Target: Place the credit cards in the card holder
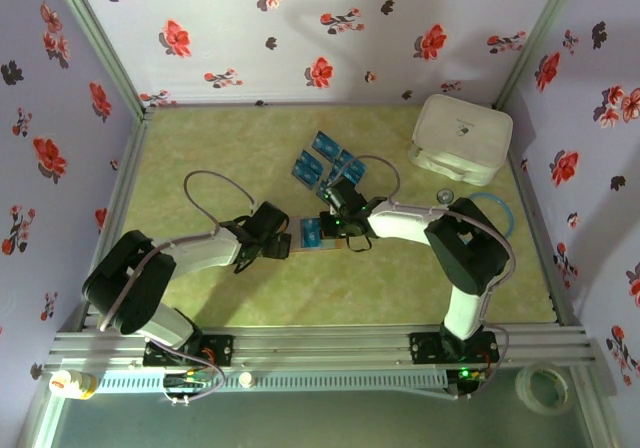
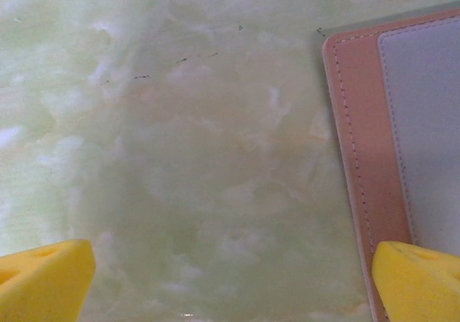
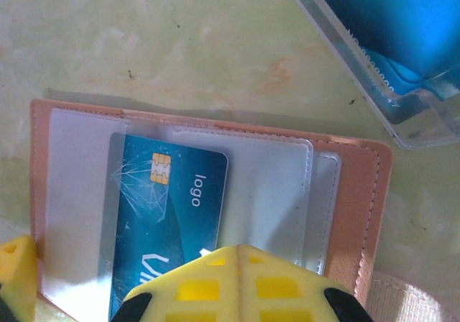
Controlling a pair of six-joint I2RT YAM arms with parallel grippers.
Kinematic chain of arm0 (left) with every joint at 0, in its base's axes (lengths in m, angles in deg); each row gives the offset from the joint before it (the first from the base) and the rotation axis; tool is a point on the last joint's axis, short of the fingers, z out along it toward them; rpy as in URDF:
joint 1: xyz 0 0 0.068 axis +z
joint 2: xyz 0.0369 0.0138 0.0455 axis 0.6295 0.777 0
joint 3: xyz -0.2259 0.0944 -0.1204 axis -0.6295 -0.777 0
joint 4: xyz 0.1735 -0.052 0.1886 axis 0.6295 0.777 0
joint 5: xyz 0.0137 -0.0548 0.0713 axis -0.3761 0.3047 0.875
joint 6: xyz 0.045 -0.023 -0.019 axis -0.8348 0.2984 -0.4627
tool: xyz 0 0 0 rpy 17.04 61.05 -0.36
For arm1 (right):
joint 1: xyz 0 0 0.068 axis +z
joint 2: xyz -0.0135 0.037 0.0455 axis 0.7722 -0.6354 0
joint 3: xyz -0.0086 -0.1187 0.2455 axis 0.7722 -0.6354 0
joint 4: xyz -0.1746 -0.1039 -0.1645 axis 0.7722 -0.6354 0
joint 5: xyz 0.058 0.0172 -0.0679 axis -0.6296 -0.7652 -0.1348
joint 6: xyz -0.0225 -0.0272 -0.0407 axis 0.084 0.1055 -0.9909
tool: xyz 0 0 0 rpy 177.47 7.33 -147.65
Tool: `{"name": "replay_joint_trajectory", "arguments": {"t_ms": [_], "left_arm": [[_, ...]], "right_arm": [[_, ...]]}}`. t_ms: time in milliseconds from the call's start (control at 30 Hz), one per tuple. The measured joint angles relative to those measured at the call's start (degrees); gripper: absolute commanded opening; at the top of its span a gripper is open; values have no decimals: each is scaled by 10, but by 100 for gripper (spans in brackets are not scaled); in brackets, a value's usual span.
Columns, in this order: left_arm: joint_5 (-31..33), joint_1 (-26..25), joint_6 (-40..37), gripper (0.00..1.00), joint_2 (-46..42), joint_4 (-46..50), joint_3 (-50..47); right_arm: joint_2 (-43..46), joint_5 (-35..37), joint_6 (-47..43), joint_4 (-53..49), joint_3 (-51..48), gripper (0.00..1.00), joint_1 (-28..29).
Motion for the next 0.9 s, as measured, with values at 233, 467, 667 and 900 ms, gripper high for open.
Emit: {"name": "replay_joint_trajectory", "arguments": {"t_ms": [233, 467, 667, 900], "left_arm": [[0, 0, 0, 100, 0, -2, -1], [0, 0, 0, 100, 0, -2, -1], [0, 0, 0, 100, 0, -2, -1], [0, 0, 0, 100, 0, -4, -2]], "right_arm": [[-8, -1, 0, 1, 3, 4, 0], [-14, -10, 0, 3, 8, 4, 0], [-20, -13, 1, 7, 14, 4, 3], [-25, -13, 1, 7, 26, 4, 12]]}}
